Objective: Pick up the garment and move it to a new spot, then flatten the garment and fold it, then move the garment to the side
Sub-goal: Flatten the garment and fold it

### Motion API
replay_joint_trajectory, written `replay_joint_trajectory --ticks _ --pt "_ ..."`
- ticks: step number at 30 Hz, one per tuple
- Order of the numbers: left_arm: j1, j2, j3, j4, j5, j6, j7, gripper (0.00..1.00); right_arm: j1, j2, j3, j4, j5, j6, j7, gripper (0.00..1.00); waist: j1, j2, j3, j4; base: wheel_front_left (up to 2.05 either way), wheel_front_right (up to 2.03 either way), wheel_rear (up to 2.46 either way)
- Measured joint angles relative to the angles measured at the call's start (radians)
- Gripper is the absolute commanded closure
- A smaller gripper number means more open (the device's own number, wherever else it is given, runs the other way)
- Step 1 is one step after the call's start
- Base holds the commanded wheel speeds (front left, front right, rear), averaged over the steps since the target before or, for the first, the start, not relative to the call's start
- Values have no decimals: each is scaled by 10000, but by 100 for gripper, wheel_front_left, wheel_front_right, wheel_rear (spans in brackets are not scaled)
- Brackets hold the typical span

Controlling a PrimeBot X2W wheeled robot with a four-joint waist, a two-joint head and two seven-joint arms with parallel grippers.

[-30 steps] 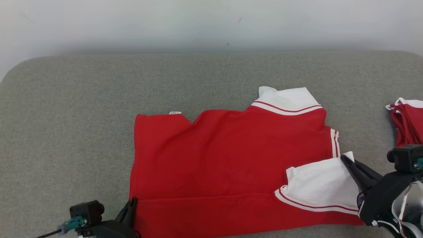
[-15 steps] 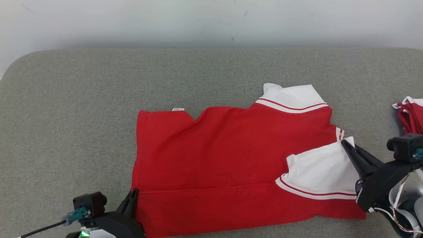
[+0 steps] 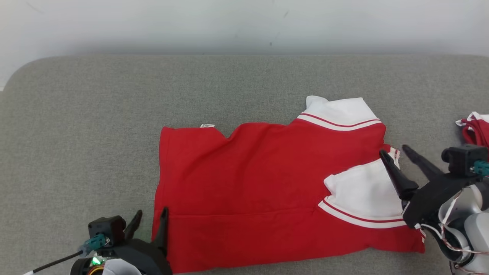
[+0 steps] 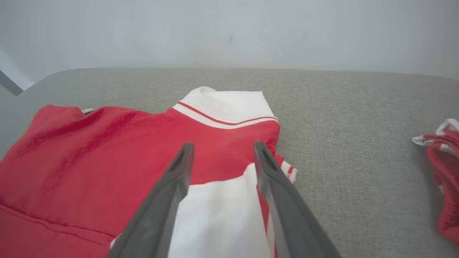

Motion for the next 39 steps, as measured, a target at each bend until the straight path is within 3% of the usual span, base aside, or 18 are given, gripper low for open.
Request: replay_joint_trajectory --ticks 3,8,12,16,22,29,30,31,33,34,39 --pt "19 159 -42 13 249 228 -153 0 26 276 -564 132 81 0 240 0 0 -1 -106 17 0 0 0" --pt "655 566 -50 -297 520 719 -127 0 886 798 -2105 -382 -10 0 1624 0 0 -1 -339 7 0 0 0" --pt "1314 715 -127 -861 489 968 176 0 1965 1850 -3632 -1306 -278 0 3131 0 -1 -1 -488 -29 0 0 0" --pt "1858 842 -360 -1406 506 1231 594 0 2876 2999 -4529 -2447 -744 -2 4232 0 -2 -1 -531 -96 0 0 0" --pt "1931 849 -685 -1478 746 1411 759 0 3342 4086 -5078 -3127 -1331 -2 4579 0 -2 -1 -459 -160 0 0 0" --pt "1568 635 -993 -754 836 1519 1262 0 3103 4497 -5440 -2717 -2199 -2 4600 0 -2 -1 -260 -257 0 0 0" --pt "1531 612 -1005 -652 826 1517 1283 13 3053 4529 -5474 -2629 -2301 -2 4623 0 -2 -1 -233 -264 0 0 0" --pt "1497 577 -1003 -566 805 1501 1302 40 3030 4560 -5532 -2543 -2372 -2 4627 0 -2 -1 -206 -268 0 0 0" --pt "1391 523 -1032 -401 754 1463 1335 77 2947 4640 -5603 -2339 -2422 -2 4644 0 -2 -2 -159 -266 0 0 0" --pt "1320 499 -1037 -328 750 1430 1337 100 2904 4671 -5639 -2232 -2470 -2 4723 0 -2 -2 -138 -259 0 0 0" --pt "1038 397 -1133 10 698 1179 1390 100 2494 4753 -5670 -1534 -2589 -2 4803 0 -1 -2 -1 -234 0 0 0"
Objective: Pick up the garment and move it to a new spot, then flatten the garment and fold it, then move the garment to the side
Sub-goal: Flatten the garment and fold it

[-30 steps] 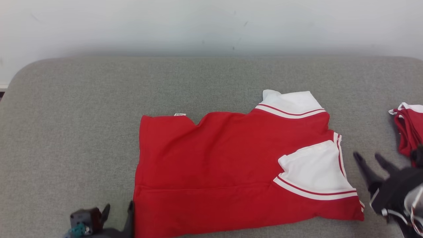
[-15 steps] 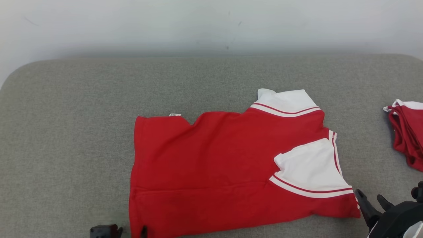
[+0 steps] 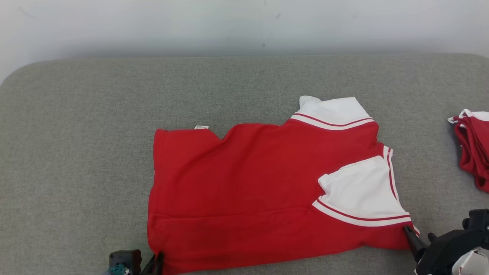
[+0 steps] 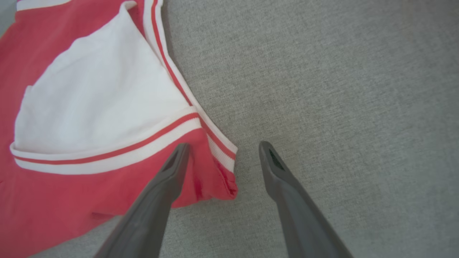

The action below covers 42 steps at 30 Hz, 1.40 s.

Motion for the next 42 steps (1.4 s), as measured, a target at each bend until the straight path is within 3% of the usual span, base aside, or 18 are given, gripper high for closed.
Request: replay_joint_trajectory --ticks 7,8,9,18,27,28,29,30,31,32,42 --pt "-226 -50 -138 286 -4 -230 -15 100 -413 19 320 782 -6 0 362 3 -1 -1 105 69 0 0 0" --pt "-244 -58 -151 313 -2 -232 -19 100 -435 19 382 803 46 0 368 65 -1 0 111 74 0 0 0" --pt "-267 -61 -169 351 -2 -247 -23 100 -450 21 431 826 52 0 422 100 -1 0 113 78 0 0 0" --pt "-235 132 -249 387 -10 -391 -23 100 612 61 240 -90 545 2 984 100 2 1 -128 69 0 0 0" --pt "379 639 -178 -347 -211 -44 600 100 1407 77 224 -430 1064 2 1227 100 2 2 -412 -254 0 0 0" --pt "441 662 -174 -412 -217 25 648 100 1417 82 242 -424 1093 2 1095 72 2 1 -445 -277 0 0 0" --pt "498 683 -171 -477 -255 56 800 100 1396 84 196 -372 1122 2 974 0 2 1 -475 -296 0 0 0" --pt "556 717 -180 -548 -295 132 890 89 1385 63 188 -328 1112 2 938 0 2 1 -505 -309 0 0 0" --pt "601 754 -180 -619 -284 190 890 32 1390 61 186 -309 1076 2 888 0 2 1 -537 -318 0 0 0" --pt "636 761 -169 -671 -284 257 878 0 1388 73 153 -318 1024 2 794 0 2 2 -571 -323 0 0 0" --pt "935 957 8 -1118 -215 656 683 0 1042 67 -113 -1198 487 2 614 0 2 2 -954 -315 0 0 0"
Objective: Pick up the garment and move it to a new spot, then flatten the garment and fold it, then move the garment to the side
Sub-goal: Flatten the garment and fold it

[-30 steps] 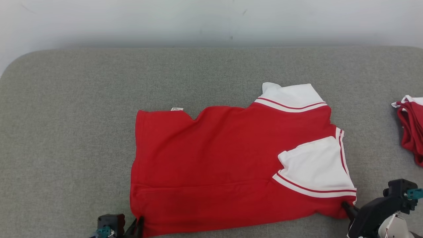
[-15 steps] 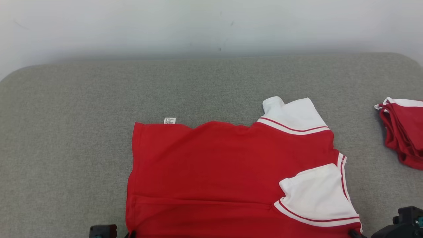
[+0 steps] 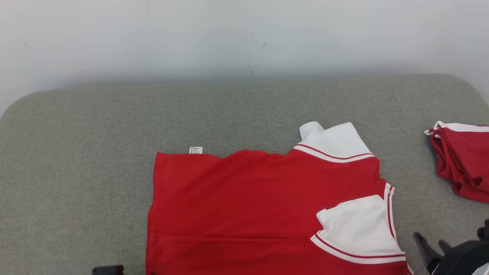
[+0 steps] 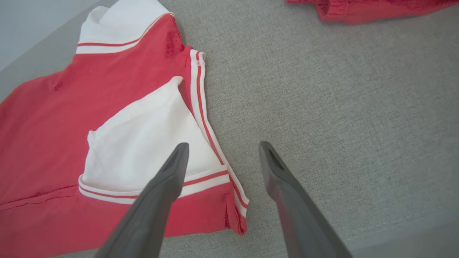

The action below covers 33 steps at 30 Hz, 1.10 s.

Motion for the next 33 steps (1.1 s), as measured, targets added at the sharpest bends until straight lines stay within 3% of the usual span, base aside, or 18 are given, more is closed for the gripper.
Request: replay_joint_trajectory --ticks 9,22,33 --pt "-1343 418 612 -157 123 -105 -422 0 -1220 -61 332 -788 -723 0 -111 0 0 0 -21 -78 0 0 0" --pt "-5654 48 332 1741 591 -1074 433 0 -5143 -1204 2403 1358 -1062 0 -1058 0 2 1 1008 -486 0 0 0" --pt "-7257 50 -405 3927 1032 -1697 1469 0 -6990 -1691 3685 2938 -963 0 -1626 0 1 1 1873 -958 0 0 0"
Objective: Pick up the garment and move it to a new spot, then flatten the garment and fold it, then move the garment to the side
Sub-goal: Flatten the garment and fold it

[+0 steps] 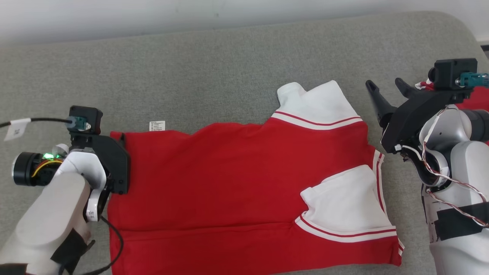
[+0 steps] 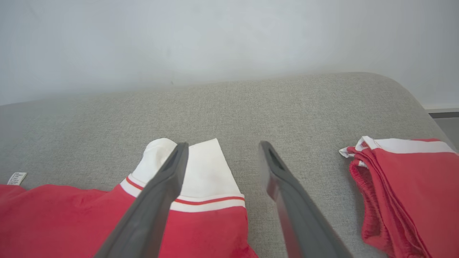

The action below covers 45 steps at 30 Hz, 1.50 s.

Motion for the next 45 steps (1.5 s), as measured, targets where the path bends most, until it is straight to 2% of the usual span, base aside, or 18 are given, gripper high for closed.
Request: replay_joint_trajectory --ticks 8,14,15,17,18,20,21,27,31,38,45 --pt "-580 33 -366 1074 255 -259 583 0 -290 -194 276 357 161 0 -196 0 -1 0 325 -142 0 0 0" --pt "-825 -174 -426 1333 190 -479 654 0 -429 -245 339 453 244 0 -222 0 -2 0 460 -168 0 0 0" --pt "-935 -184 -426 1476 59 -696 750 5 -490 -249 422 485 251 0 -196 0 -2 0 500 -173 0 0 0" --pt "-1019 -203 -418 1645 -140 -871 882 51 -596 -268 489 531 280 0 -132 0 -2 0 520 -187 0 0 0" --pt "-1052 -228 -433 1708 -163 -920 1007 51 -640 -291 533 558 280 0 -119 0 -2 0 523 -193 0 0 0" --pt "-1127 -305 -387 1789 -345 -1068 1187 89 -761 -314 606 621 291 0 -40 0 -2 0 519 -199 0 0 0" --pt "-1127 -359 -339 1835 -474 -1179 1281 100 -838 -324 644 646 307 0 -2 0 -2 -1 518 -200 0 0 0" --pt "-1128 -351 -104 1824 -861 -1313 1267 100 -1475 -516 823 1112 330 0 594 0 -2 -1 552 -122 0 0 0" --pt "-1128 -205 -69 1674 -878 -1317 1175 100 -2176 -625 562 1845 134 0 1007 0 -2 -1 629 13 0 0 0" --pt "-1148 -251 -157 1108 -897 -1381 1087 100 -3296 -594 -238 3653 -1081 0 1808 0 -2 -1 884 421 0 0 0" --pt "-1399 -330 -259 663 -844 -1444 1012 100 -3901 -33 -738 4853 -1371 0 2326 0 -1 -1 1323 837 0 0 0"
